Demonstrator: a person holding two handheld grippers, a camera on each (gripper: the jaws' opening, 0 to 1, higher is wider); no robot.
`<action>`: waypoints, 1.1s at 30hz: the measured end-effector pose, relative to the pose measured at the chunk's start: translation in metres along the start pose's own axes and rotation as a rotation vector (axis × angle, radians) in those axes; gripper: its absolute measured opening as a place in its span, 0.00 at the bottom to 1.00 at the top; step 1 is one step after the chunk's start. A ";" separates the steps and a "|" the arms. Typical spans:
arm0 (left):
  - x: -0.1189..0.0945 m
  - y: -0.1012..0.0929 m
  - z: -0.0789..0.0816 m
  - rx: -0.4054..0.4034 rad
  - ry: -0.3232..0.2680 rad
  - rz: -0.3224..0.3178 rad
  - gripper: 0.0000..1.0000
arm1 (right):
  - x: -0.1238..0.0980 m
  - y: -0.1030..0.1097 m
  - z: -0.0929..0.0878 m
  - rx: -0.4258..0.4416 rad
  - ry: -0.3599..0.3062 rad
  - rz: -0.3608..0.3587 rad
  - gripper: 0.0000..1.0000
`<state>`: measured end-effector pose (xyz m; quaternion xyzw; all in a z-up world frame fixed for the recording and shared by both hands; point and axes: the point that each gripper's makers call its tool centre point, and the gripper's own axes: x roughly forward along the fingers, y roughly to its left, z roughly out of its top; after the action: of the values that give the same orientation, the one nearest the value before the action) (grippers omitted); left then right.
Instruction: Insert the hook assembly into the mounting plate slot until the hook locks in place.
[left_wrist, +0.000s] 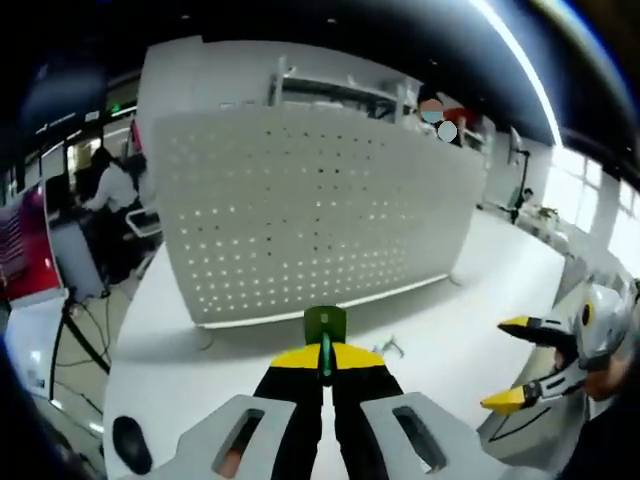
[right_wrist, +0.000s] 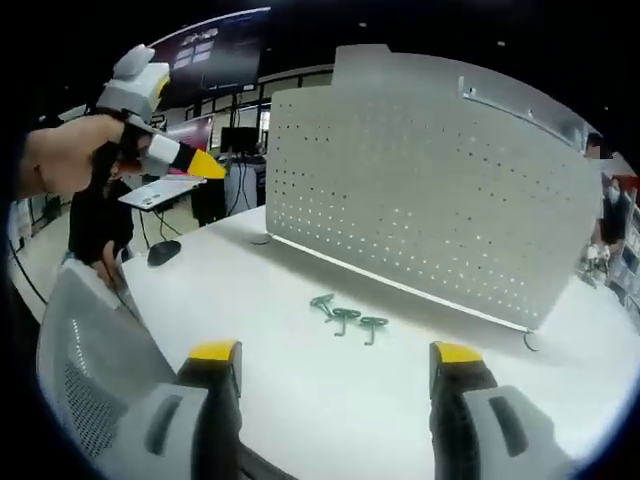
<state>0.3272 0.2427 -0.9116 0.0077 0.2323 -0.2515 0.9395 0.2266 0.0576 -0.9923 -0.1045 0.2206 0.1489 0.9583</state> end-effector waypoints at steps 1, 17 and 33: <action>0.001 0.001 0.003 -0.006 -0.007 0.002 0.01 | -0.001 -0.001 -0.001 -0.005 0.003 -0.004 0.73; 0.032 0.030 0.055 -0.074 -0.111 0.067 0.01 | 0.002 0.002 -0.028 -0.119 0.075 -0.004 0.73; 0.071 0.057 0.113 -0.095 -0.193 0.187 0.01 | 0.009 0.018 -0.027 -0.140 0.047 0.061 0.64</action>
<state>0.4575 0.2444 -0.8484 -0.0396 0.1511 -0.1513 0.9761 0.2175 0.0694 -1.0223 -0.1680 0.2350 0.1905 0.9382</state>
